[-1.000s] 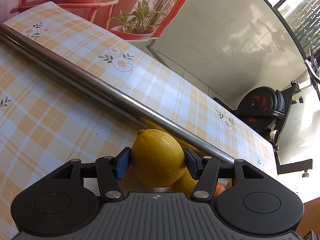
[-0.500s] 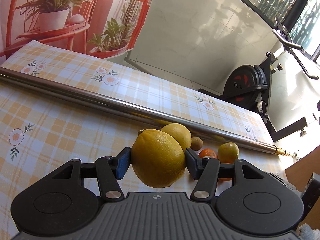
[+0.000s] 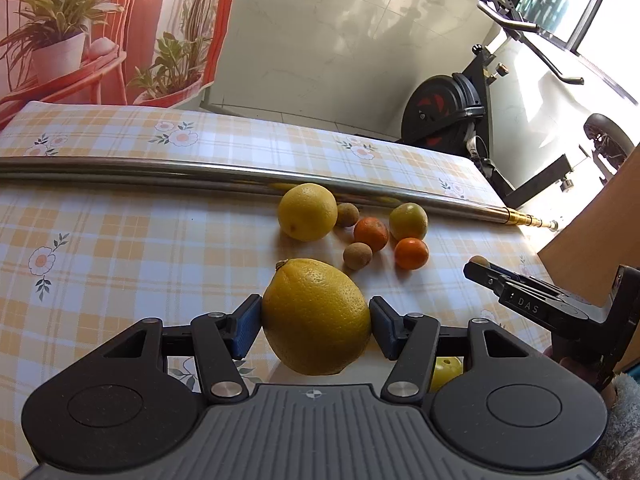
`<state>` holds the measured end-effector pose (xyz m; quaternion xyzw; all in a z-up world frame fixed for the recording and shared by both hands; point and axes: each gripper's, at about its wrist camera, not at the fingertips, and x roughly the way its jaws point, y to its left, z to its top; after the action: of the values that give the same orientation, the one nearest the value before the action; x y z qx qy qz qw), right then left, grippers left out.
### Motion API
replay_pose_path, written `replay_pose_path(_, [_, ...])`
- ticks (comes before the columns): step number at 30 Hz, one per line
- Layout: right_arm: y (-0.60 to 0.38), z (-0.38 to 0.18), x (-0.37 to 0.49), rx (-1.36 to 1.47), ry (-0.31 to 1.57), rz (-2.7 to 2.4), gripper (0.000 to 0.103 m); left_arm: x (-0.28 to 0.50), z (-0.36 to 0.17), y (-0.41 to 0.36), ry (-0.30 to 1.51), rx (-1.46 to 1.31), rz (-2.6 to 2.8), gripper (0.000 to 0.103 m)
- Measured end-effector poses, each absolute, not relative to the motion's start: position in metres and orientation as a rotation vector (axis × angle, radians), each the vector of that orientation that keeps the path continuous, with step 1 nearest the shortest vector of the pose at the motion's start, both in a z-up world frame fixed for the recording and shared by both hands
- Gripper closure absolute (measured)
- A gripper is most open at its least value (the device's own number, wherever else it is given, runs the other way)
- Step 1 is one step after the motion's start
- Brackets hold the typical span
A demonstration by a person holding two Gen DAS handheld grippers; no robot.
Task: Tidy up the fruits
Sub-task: 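Carry the grapefruit and kiwi over the beige plate with both tools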
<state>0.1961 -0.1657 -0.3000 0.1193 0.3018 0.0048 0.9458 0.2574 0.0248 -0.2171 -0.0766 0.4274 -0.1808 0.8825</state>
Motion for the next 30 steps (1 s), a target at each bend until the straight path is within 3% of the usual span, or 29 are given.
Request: replay_pose_path(30, [-0.132,-0.271,0.13,0.238,0.608,0.102,0.079,0.243,-0.253,-0.018,0.944,0.05,-0.418,0.042])
